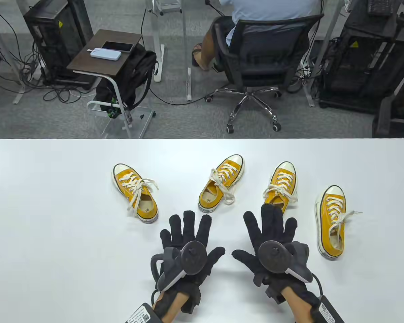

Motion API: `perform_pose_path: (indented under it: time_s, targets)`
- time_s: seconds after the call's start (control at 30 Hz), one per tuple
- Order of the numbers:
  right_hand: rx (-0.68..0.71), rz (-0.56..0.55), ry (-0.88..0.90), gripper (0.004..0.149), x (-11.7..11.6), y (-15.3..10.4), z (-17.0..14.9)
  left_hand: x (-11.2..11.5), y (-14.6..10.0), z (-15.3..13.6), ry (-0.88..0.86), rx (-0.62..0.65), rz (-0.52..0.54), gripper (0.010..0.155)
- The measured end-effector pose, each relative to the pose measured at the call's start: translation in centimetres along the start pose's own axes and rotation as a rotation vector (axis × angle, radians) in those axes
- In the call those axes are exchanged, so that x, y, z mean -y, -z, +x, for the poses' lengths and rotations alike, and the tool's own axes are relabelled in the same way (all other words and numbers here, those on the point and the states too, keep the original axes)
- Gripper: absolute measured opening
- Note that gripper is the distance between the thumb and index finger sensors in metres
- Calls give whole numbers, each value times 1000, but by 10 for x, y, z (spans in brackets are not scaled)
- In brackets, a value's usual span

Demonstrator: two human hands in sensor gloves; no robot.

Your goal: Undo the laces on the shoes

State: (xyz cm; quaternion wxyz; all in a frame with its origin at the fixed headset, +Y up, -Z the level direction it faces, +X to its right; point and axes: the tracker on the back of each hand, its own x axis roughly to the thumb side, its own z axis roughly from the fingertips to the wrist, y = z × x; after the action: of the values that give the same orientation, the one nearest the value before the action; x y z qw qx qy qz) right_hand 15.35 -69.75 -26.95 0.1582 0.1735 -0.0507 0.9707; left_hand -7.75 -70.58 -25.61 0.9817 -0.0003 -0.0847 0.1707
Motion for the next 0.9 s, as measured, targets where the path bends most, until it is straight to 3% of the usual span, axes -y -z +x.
perform_pose_path:
  time_s: [0.4, 0.67, 0.77, 0.9]
  targets:
    - [-36, 8, 38, 93, 0, 2, -9, 1, 3, -4, -29, -21, -18, 86]
    - [-76, 39, 65, 92, -5, 5, -20, -7, 9, -24, -99, -98, 12, 86]
    - [-91, 42, 78, 92, -4, 6, -23, -8, 20, -26, -94, -104, 36, 82]
    - [-110, 30, 88, 92, -3, 5, -27, -10, 52, -22, -42, -151, -15, 81]
